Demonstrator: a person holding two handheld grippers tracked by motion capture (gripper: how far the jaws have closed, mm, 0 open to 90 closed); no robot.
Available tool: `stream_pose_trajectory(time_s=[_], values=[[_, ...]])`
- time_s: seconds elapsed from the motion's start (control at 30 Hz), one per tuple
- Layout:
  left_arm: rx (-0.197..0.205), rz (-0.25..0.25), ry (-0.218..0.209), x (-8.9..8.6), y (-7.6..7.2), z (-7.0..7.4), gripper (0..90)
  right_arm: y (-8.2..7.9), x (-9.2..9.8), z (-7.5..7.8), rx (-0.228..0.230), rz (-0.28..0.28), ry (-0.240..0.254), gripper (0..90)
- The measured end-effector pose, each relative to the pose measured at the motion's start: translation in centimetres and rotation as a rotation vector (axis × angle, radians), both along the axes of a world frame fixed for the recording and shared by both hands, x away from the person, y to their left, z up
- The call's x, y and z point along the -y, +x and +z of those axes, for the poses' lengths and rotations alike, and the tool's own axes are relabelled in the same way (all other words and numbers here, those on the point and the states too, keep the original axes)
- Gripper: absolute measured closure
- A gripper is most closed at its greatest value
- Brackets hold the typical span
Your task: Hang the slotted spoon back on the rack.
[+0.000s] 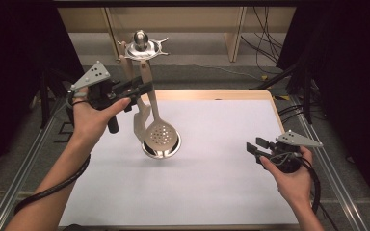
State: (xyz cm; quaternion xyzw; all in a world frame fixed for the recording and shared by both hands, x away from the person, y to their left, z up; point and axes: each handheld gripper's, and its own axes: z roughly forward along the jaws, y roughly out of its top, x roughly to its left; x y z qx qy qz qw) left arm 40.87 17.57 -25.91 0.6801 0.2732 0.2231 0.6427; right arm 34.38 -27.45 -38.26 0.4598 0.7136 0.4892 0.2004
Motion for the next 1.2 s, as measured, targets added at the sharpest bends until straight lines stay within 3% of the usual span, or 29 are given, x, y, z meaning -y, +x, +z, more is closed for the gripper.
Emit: stream_pose_trajectory(time_s=[0.1, 0.23, 0.37, 0.4, 0.43, 0.5, 0.6, 0.63, 0.7, 0.73, 0.77, 0.83, 0.87, 1.2], values=[[0.028, 0.031, 0.007, -0.7, -0.7, -0.8, 57.2, -0.1, 0.1, -0.1, -0.013, -0.002, -0.005, 54.1], [0.051, 0.063, 0.018, -1.7, -1.9, -2.3, 53.1, 0.1, 0.4, -0.4, 0.012, 0.007, -0.030, 53.1], [0.065, 0.091, 0.026, -2.3, -3.0, -3.8, 47.4, 0.0, 0.2, -0.4, -0.024, -0.008, -0.009, 52.3], [0.054, 0.120, 0.045, -2.7, -3.9, -5.1, 46.0, 0.0, 0.2, -0.5, -0.018, -0.005, -0.006, 52.2], [0.064, 0.138, 0.065, -2.9, -4.2, -5.8, 45.2, 0.1, 0.3, -0.6, 0.007, 0.006, -0.035, 52.0], [0.062, 0.161, 0.084, -3.3, -4.8, -7.4, 43.5, 0.2, 0.4, -0.7, 0.005, 0.003, -0.049, 51.8], [0.054, 0.200, 0.081, -4.1, -5.3, -9.8, 41.5, 0.1, 0.2, -0.9, -0.009, -0.004, -0.032, 51.4], [0.050, 0.216, 0.077, -4.2, -5.5, -10.7, 41.0, -0.1, 0.2, -0.8, -0.034, -0.018, -0.039, 51.4], [0.040, 0.249, 0.079, -4.5, -5.8, -12.1, 40.5, 0.1, 0.4, -0.9, -0.012, 0.001, -0.047, 51.1], [0.032, 0.259, 0.077, -4.6, -5.9, -12.7, 40.4, 0.0, 0.2, -0.9, -0.023, -0.006, -0.029, 51.0], [0.026, 0.257, 0.081, -4.7, -5.9, -13.1, 40.4, 0.1, 0.3, -1.0, -0.005, 0.005, -0.047, 51.0], [0.031, 0.253, 0.074, -4.8, -5.9, -13.5, 39.9, 0.1, 0.4, -1.1, 0.014, 0.008, -0.057, 50.8], [0.035, 0.255, 0.073, -4.8, -5.9, -13.6, 39.8, -0.1, 0.1, -1.1, -0.031, -0.005, -0.035, 50.8], [0.022, 0.278, 0.053, -5.0, -5.7, -13.8, 39.2, -0.1, 0.1, -1.1, -0.030, -0.004, -0.028, 49.7]])
